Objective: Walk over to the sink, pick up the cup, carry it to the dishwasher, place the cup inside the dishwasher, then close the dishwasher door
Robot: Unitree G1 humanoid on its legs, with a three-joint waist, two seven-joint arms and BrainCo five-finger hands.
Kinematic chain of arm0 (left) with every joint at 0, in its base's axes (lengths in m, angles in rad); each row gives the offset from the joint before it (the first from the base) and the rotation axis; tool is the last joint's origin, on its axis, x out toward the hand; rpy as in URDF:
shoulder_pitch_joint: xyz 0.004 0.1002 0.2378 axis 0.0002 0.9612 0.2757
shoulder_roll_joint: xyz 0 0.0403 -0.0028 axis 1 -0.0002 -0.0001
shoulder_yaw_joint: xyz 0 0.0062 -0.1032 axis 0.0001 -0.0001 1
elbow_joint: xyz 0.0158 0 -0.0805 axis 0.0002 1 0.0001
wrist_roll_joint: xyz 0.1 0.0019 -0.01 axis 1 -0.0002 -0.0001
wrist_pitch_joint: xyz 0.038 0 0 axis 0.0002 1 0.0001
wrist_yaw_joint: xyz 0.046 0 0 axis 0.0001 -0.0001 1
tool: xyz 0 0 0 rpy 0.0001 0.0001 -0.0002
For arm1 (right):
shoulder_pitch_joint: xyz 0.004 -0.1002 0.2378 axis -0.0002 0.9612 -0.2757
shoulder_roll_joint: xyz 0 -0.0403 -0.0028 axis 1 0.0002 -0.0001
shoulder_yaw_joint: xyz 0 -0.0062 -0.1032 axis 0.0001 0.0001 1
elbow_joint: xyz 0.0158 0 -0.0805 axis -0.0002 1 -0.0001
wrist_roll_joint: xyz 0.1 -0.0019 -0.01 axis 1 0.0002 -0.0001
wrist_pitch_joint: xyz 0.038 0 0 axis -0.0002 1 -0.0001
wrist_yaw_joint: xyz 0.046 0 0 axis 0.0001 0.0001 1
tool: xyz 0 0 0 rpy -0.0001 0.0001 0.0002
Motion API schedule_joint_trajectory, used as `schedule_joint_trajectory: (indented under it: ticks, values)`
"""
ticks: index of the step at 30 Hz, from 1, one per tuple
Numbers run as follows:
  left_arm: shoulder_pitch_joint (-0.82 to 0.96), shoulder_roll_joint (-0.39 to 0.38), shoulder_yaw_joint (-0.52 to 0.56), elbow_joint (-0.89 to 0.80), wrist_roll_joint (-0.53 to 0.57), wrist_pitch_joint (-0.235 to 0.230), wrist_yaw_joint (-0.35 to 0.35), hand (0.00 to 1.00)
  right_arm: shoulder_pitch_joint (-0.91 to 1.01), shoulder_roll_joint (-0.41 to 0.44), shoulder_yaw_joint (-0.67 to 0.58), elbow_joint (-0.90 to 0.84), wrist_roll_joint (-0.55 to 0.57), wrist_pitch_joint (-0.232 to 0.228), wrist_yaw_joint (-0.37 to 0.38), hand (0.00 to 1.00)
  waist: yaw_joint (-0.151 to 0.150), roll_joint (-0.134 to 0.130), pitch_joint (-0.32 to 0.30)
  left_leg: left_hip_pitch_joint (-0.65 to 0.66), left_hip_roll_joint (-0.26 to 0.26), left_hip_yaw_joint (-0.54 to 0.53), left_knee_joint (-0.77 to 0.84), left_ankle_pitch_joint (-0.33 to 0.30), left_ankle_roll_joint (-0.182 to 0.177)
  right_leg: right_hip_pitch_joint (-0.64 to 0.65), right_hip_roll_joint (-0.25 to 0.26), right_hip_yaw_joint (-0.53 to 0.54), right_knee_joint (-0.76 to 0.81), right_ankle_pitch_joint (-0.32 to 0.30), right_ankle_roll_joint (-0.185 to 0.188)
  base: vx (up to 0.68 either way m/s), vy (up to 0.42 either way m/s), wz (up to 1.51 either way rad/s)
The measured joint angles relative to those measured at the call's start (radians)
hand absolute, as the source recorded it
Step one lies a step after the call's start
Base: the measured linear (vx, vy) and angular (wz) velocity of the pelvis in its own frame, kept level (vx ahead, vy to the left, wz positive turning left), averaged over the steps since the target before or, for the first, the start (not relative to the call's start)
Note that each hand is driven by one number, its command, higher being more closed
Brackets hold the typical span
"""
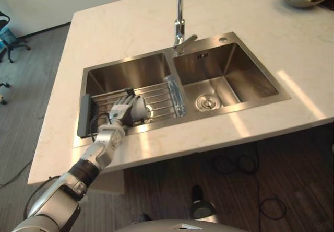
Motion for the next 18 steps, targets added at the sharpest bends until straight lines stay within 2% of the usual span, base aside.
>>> schedule_joint_trajectory:
  ticks: [5, 8, 10, 12, 13, 15, 17, 18]
  values:
    - [-0.021, 0.000, 0.002, 0.038, 0.022, 0.000, -0.035, 0.00, 0.001, 0.000, 0.014, -0.001, 0.017, 0.005, -0.008, 0.00, -0.001, 0.001, -0.001, 0.002, 0.000, 0.017, 0.001, -0.001, 0.001, -0.007, 0.000, 0.016, 0.000, 0.004, -0.006, -0.02, 0.009, -0.09]
    - [-0.076, 0.005, 0.003, 0.110, 0.058, -0.009, -0.095, 0.00, 0.000, -0.002, 0.014, -0.005, 0.020, 0.005, -0.008, 0.00, -0.018, 0.003, -0.002, 0.000, -0.001, 0.023, -0.001, -0.001, 0.001, -0.014, -0.002, 0.016, 0.000, 0.007, -0.009, -0.01, 0.010, -0.10]
    - [-0.086, 0.018, -0.016, 0.133, 0.051, -0.025, -0.147, 0.00, 0.005, -0.007, 0.013, -0.008, 0.022, 0.004, -0.009, 0.00, -0.036, 0.013, -0.009, 0.000, 0.000, 0.024, -0.002, 0.000, -0.002, -0.015, 0.000, 0.017, 0.000, 0.006, -0.009, 0.05, 0.012, -0.05]
    - [-0.112, 0.020, -0.038, 0.135, 0.020, -0.044, -0.197, 0.00, 0.016, -0.006, 0.013, -0.007, 0.041, 0.004, -0.009, 0.00, -0.038, 0.025, -0.015, 0.003, 0.000, 0.024, -0.001, 0.001, -0.003, -0.014, 0.000, 0.017, 0.000, 0.011, -0.001, 0.07, 0.022, -0.01]
    - [-0.125, 0.020, -0.043, 0.135, -0.001, -0.054, -0.243, 0.00, 0.015, -0.003, 0.014, -0.009, 0.048, 0.004, -0.008, 0.00, -0.038, 0.028, -0.016, 0.006, -0.001, 0.025, -0.001, 0.000, -0.003, -0.013, -0.001, 0.017, 0.000, 0.012, -0.002, 0.04, 0.023, -0.01]
    - [-0.141, 0.020, -0.054, 0.135, -0.013, -0.057, -0.284, 0.00, 0.015, -0.001, 0.015, -0.009, 0.057, 0.004, -0.008, 0.00, -0.039, 0.028, -0.016, 0.013, -0.001, 0.026, -0.001, -0.001, -0.002, -0.008, -0.001, 0.017, 0.000, 0.010, -0.001, 0.03, 0.020, -0.01]
    - [-0.164, 0.022, -0.077, 0.136, -0.038, -0.064, -0.364, 0.00, 0.015, -0.005, 0.019, -0.011, 0.057, 0.003, -0.009, 0.00, -0.043, 0.029, -0.015, 0.025, -0.002, 0.026, -0.001, -0.010, -0.006, 0.005, -0.001, 0.017, 0.000, 0.002, 0.007, 0.00, 0.000, 0.00]
    - [-0.166, 0.022, -0.079, 0.136, -0.045, -0.065, -0.381, 0.00, 0.015, -0.004, 0.022, -0.015, 0.057, 0.003, -0.009, 0.00, -0.045, 0.029, -0.015, 0.027, -0.002, 0.027, 0.000, -0.012, -0.005, 0.007, -0.001, 0.017, 0.000, 0.001, 0.008, 0.00, 0.000, 0.00]
